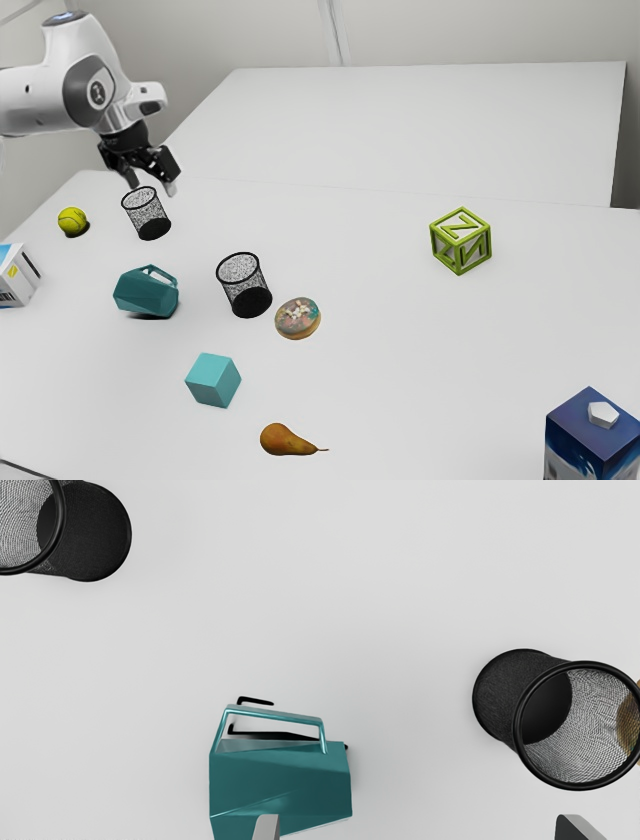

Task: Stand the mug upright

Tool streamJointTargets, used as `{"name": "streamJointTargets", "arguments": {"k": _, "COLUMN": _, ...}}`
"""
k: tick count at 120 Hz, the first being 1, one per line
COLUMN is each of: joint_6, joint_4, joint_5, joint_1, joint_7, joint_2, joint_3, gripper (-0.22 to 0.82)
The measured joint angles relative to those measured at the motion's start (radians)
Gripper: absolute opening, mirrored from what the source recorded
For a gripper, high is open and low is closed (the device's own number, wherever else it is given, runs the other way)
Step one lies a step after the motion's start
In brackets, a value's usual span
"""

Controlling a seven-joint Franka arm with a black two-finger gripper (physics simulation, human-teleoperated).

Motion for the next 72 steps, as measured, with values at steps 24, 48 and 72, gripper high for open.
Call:
{"name": "streamJointTargets", "arguments": {"k": 24, "joint_6": 0.005, "joint_4": -0.024, "joint_5": -0.042, "joint_1": 0.034, "joint_7": 0.012, "joint_2": 0.002, "joint_3": 0.003, "gripper": 0.6}}
{"name": "streamJointTargets", "arguments": {"k": 48, "joint_6": -0.015, "joint_4": 0.005, "joint_5": -0.218, "joint_1": 0.181, "joint_7": 0.115, "joint_2": 0.104, "joint_3": 0.004, "gripper": 0.6}}
{"name": "streamJointTargets", "arguments": {"k": 72, "joint_6": -0.152, "joint_4": 0.117, "joint_5": -0.383, "joint_1": 0.365, "joint_7": 0.258, "joint_2": 0.255, "joint_3": 0.004, "gripper": 0.6}}
